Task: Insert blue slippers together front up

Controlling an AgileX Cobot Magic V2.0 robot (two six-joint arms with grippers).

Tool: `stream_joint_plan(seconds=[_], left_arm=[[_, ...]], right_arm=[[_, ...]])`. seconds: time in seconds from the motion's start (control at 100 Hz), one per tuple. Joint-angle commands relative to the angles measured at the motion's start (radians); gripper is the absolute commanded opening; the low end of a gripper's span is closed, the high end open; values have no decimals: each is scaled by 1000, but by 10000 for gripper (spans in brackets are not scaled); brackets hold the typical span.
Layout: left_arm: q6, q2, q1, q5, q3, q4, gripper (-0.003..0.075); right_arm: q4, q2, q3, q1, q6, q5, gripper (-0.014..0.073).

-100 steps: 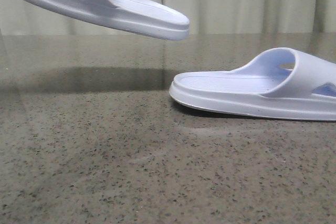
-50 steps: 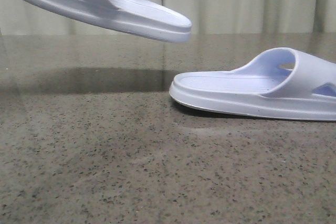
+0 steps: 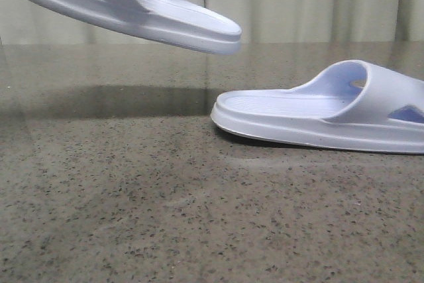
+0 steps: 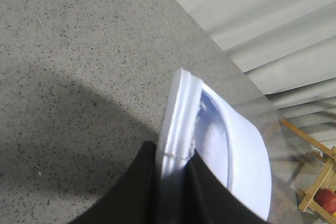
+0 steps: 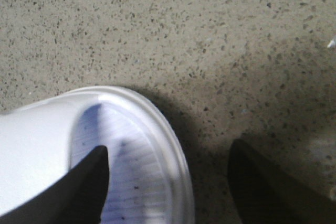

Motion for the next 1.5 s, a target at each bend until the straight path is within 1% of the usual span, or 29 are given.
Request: stream_joint_plan(seconds=[0.0, 0.06, 0.23, 0.35, 0.47, 0.66, 0.85, 0.95, 1.05, 1.15, 1.32, 1.49], left_arm=[[2, -22, 3, -6, -26, -52, 19], [2, -22, 3, -6, -26, -54, 19], [2, -22, 3, -6, -26, -54, 19], [2, -22, 3, -6, -26, -54, 19], [2, -22, 3, -6, -26, -54, 19], [2, -22, 3, -6, -26, -59, 19], [2, -22, 3, -6, -26, -71, 19], [2, -22, 3, -6, -26, -72, 19], [2, -22, 3, -6, -26, -73, 19], [2, -22, 3, -3, -26, -81, 19], [2, -22, 3, 31, -26, -112, 19], [3, -22, 3, 56, -26, -132, 19]], right_arm=[[28, 3, -26, -3, 1, -26, 388], [34, 3, -26, -3, 1, -26, 335], [34, 3, -26, -3, 1, -34, 111], [34, 3, -26, -3, 1, -49, -6], [36, 3, -26, -3, 1, -108, -106], [70, -27, -26, -3, 1, -275, -107], [73, -112, -31, -3, 1, -498, -106], [73, -168, -31, -3, 1, -553, -106], [73, -222, -31, -3, 1, -551, -106], [91, -282, -31, -1, 4, -519, -106], [135, -380, -56, 0, 9, -377, -106], [167, -430, -108, 2, 9, -244, -106]])
